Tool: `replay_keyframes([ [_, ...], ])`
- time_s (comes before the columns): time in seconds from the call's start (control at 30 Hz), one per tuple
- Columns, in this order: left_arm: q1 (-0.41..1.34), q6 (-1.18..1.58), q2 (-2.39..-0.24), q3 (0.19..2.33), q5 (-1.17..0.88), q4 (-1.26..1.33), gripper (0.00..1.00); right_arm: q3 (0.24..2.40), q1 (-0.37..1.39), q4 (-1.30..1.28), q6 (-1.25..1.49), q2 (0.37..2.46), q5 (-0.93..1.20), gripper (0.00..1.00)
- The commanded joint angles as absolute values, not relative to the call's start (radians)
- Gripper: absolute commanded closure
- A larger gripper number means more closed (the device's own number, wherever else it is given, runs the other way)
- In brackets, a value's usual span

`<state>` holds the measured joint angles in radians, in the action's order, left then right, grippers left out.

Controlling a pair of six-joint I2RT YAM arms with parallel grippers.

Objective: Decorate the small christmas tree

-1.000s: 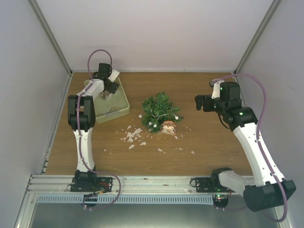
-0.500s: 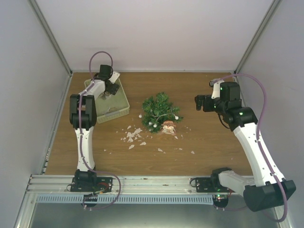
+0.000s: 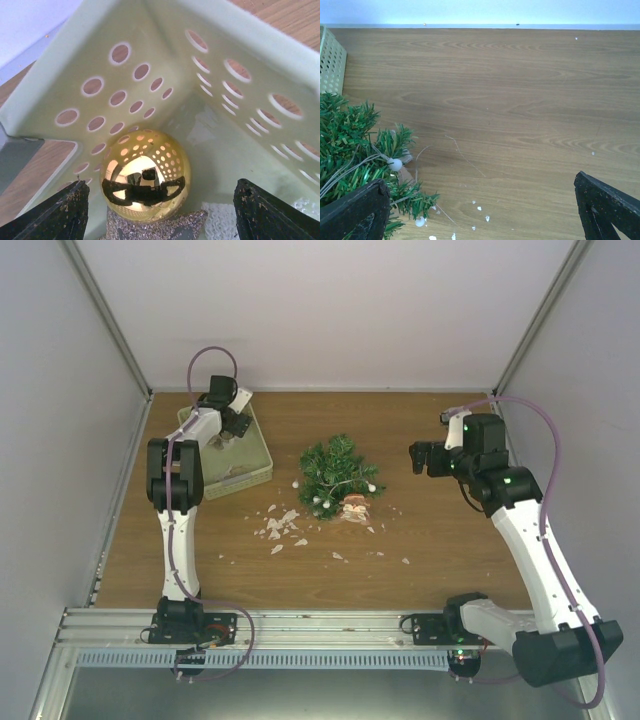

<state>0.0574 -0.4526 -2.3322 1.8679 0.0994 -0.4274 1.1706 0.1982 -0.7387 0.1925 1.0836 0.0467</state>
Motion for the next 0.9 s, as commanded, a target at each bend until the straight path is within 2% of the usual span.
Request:
replay_keyframes([
  [0.0, 0.058, -0.440, -2.372, 1.891, 0.114, -0.361, 0.21, 1.164, 0.189, -0.718, 0.200, 1.063, 0.048, 0.00],
  [0.37, 0.058, -0.428, -2.398, 1.878, 0.102, -0.335, 0.24, 1.167, 0.188, -0.725, 0.203, 1.057, 0.051, 0.01],
  [0.6, 0.060, -0.418, -2.382, 1.857, 0.106, -0.306, 0.33, 1.157, 0.189, -0.724, 0.203, 1.054, 0.057, 0.00],
  [0.87, 0.060, -0.417, -2.365, 1.844, 0.110, -0.314, 0.38, 1.148, 0.188, -0.720, 0.198, 1.054, 0.060, 0.00],
])
